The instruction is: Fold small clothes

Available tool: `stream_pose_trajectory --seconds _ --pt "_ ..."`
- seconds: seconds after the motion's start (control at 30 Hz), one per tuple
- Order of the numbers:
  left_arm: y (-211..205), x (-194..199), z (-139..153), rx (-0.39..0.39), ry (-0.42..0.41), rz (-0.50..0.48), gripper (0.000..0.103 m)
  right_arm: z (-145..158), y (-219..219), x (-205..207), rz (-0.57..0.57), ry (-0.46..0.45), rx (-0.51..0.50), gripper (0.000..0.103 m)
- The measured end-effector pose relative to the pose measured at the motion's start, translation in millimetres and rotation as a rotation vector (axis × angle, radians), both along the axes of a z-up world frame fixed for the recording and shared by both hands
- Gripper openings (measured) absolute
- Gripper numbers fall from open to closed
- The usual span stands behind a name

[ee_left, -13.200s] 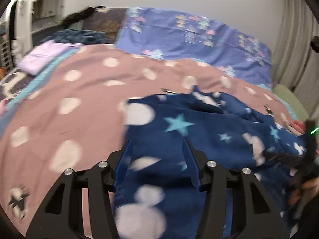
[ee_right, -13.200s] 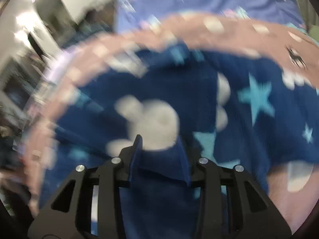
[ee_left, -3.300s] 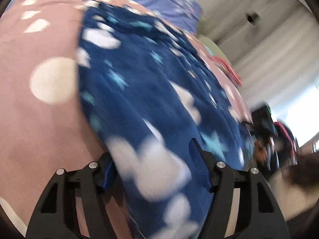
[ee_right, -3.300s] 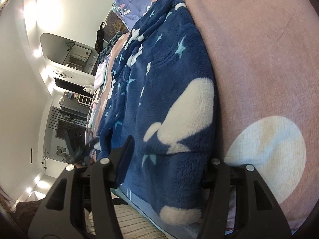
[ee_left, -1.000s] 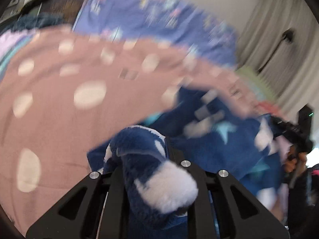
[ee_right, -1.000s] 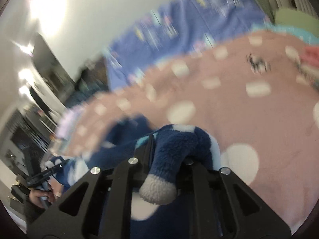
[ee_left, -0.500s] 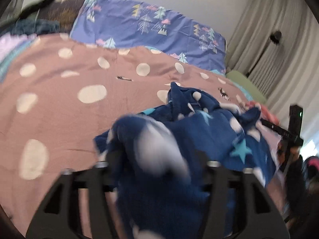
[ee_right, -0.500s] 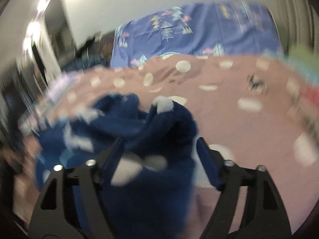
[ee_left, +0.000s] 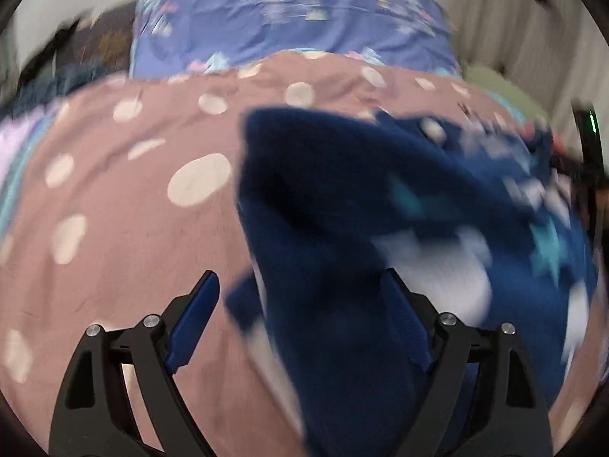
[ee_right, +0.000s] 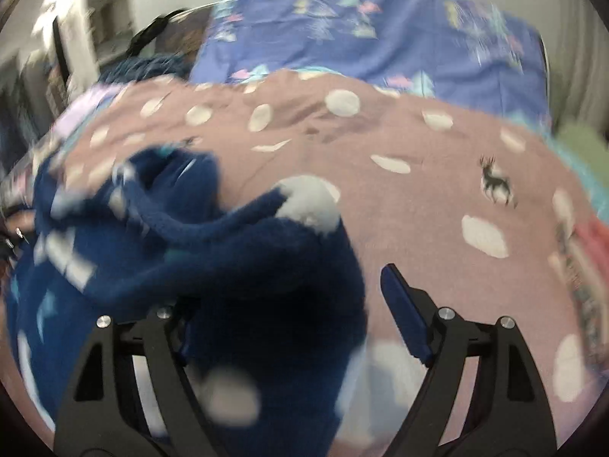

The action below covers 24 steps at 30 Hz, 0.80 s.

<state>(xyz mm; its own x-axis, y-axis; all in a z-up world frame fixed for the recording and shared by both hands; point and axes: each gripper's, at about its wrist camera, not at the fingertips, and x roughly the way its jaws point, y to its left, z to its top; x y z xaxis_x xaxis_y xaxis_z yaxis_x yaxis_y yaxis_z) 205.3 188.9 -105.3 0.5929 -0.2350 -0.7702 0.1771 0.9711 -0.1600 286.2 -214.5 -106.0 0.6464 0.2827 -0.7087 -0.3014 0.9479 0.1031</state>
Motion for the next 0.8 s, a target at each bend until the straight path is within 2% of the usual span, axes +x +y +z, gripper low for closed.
stream_pose_trajectory --seconds 0.03,0.07,0.1,0.13,0.17,0.2,0.23,0.27,0.3,0.37,0.47,0.5,0.57,0.6,0.67,0.7,0.73,0.77,0.8 --pt "7.8 11.6 -3.2 -0.067 0.025 0.02 0.086 -2.8 -9.1 15.1 -0.011 0.056 0.093 0.072" --pt "18.8 27.1 -7.8 -0.175 0.061 0.044 0.086 -5.7 -15.4 23.7 -0.005 0.097 0.163 0.066" --pt "27.2 39.5 -13.8 -0.285 0.098 0.049 0.086 -7.4 -18.4 28.2 0.003 0.122 0.201 0.052" --pt "30.6 46.1 -19.9 -0.351 0.12 0.047 0.086 -11.2 -23.3 34.8 0.024 0.155 0.257 0.041" --pt "33.2 52.1 -25.4 -0.399 0.136 0.051 0.086 -12.8 -26.0 37.6 0.034 0.165 0.283 0.035" --pt "34.0 55.5 -28.7 -0.42 0.138 0.057 0.077 -15.0 -29.6 40.4 0.042 0.167 0.308 0.033" --pt "32.9 56.9 -29.2 -0.433 0.121 0.057 0.063 -14.9 -30.3 40.3 0.046 0.166 0.324 0.025" --pt "30.5 56.0 -28.0 -0.458 0.103 0.044 0.025 -14.7 -31.5 40.2 0.047 0.163 0.341 0.017" --pt "31.4 53.5 -24.5 -0.485 0.081 0.039 0.01 -13.7 -33.0 39.1 0.046 0.157 0.36 0.015" --pt "30.3 41.2 -7.7 -0.474 -0.002 0.029 0.01 -4.0 -33.5 30.5 0.052 0.107 0.376 0.011" --pt "28.0 22.6 21.8 -0.47 -0.092 0.01 0.01 24.0 -33.2 13.5 0.096 0.007 0.417 0.011" --pt "27.7 14.3 35.3 -0.444 -0.129 0.002 0.01 33.8 -34.4 9.8 0.114 -0.023 0.441 0.011" --pt "28.2 11.9 46.7 -0.379 -0.145 0.01 0.01 48.8 -35.0 9.7 0.131 -0.06 0.475 0.012" --pt "26.1 16.0 45.9 -0.324 -0.133 0.025 0.011 49.5 -33.9 14.9 0.124 -0.052 0.467 0.014" --pt "20.8 31.6 31.0 -0.251 -0.077 0.045 0.013 34.9 -21.9 34.2 0.071 0.009 0.378 0.025" --pt "19.9 37.9 21.2 -0.227 -0.041 0.044 0.02 17.5 -12.7 45.6 0.035 0.063 0.3 0.03" --pt "17.4 44.5 5.7 -0.197 0.012 0.055 0.026 2.3 -6.3 52.1 0.006 0.107 0.237 0.03" --pt "16.2 48.0 -8.6 -0.173 0.06 0.077 0.038 -11.4 -3.1 55.7 -0.015 0.148 0.2 0.033" --pt "16.3 46.7 -18.0 -0.16 0.084 0.097 0.043 -17.7 -5.4 53.9 -0.024 0.166 0.201 0.033"
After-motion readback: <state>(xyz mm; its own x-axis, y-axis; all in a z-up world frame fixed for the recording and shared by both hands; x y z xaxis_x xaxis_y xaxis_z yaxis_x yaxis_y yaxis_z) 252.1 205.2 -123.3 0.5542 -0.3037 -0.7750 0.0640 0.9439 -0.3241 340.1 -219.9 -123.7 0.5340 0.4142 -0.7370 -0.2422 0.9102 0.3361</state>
